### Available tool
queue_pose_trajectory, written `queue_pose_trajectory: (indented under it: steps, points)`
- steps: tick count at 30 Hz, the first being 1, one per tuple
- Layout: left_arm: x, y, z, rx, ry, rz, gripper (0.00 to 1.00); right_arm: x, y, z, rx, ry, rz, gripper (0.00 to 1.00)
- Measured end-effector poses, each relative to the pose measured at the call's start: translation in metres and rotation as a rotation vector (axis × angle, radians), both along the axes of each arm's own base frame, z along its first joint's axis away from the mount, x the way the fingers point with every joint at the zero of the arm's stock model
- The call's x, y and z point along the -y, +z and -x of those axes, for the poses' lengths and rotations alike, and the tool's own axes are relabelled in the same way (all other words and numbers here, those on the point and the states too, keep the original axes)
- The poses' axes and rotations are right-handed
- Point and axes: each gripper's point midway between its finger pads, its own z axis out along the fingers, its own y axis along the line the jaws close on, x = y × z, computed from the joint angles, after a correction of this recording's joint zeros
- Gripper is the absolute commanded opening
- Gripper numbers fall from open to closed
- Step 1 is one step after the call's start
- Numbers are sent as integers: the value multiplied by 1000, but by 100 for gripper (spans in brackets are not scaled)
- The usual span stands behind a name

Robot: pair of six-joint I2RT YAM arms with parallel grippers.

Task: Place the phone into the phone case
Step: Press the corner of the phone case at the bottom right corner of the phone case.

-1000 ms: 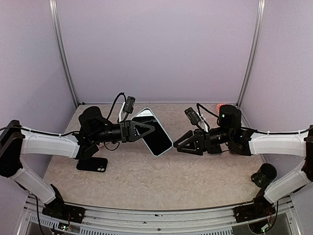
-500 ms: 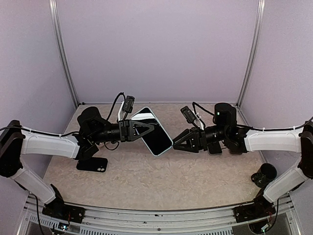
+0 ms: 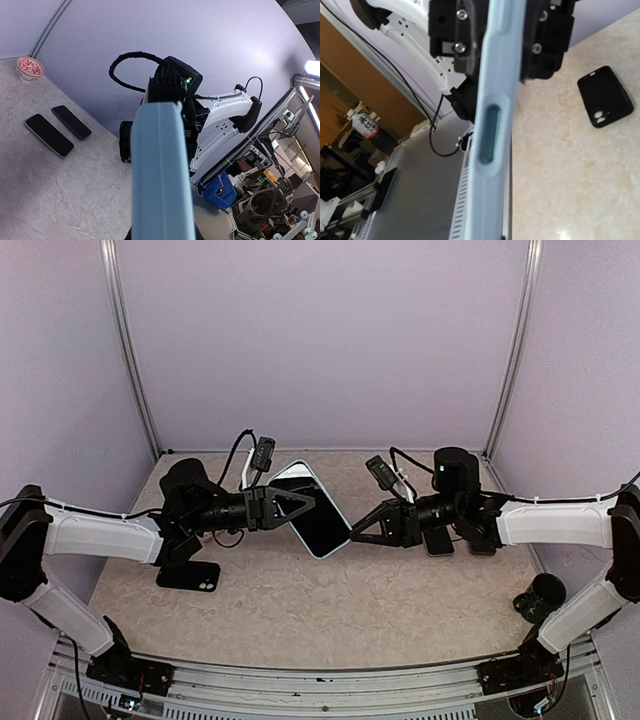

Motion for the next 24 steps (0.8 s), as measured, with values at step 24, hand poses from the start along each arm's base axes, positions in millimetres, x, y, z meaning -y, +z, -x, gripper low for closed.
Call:
queue_pose_trajectory:
  steps: [24]
  points:
    - [4, 7, 7, 42, -23, 18, 0, 7, 15, 15, 0, 50, -53, 5]
